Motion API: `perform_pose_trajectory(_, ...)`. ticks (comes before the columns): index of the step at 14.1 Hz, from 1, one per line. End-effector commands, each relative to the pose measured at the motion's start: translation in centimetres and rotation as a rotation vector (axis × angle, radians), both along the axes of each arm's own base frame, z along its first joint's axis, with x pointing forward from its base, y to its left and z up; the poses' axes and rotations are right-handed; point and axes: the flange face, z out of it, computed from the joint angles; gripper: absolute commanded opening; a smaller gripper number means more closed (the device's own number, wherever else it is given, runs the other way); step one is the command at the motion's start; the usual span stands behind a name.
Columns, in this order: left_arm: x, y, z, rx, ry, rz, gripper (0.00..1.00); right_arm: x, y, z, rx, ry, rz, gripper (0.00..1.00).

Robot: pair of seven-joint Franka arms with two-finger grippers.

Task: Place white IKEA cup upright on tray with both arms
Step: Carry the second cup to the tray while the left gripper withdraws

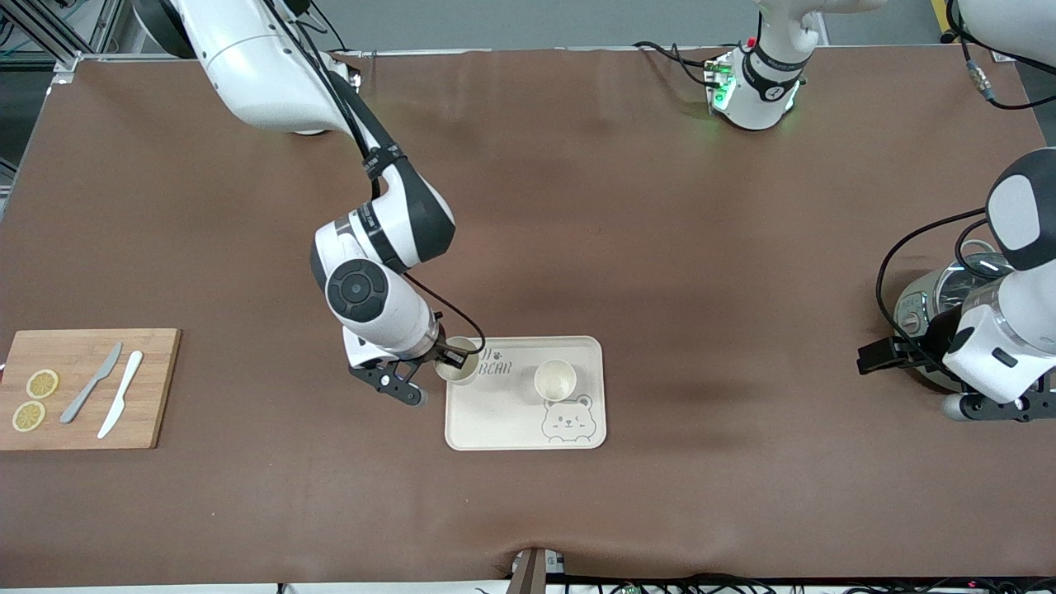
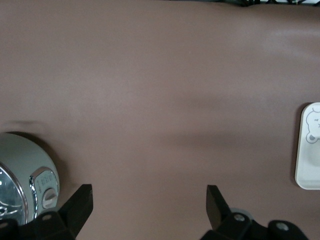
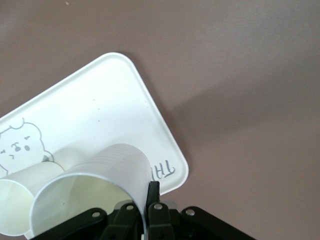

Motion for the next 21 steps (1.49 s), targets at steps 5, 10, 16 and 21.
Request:
perform_pose_trajectory(5, -2.9, 3.7, 8.2, -0.056, -0.118, -0.028, 1.0, 0.0, 1.8, -3.7, 0.003, -0.049, -0.003, 0.0)
perform_pose_trajectory(10, -8.4, 3.9, 13.6, -0.035, -0.023, -0.078, 1.0, 0.4, 1.8, -6.5, 0.01, -0.08, -0.007, 0.0)
perform_pose_trajectory(16, -13.2, 1.3, 17.4, -0.016, 0.047, -0.078, 1.0, 0.6, 1.8, -7.9, 0.015, -0.091, -0.01, 0.0)
perform_pose_trajectory(21, -12.7, 0.9, 15.0, -0.014, 0.069, -0.109, 1.0, 0.6, 1.7, -8.2, 0.012, -0.088, -0.01, 0.43)
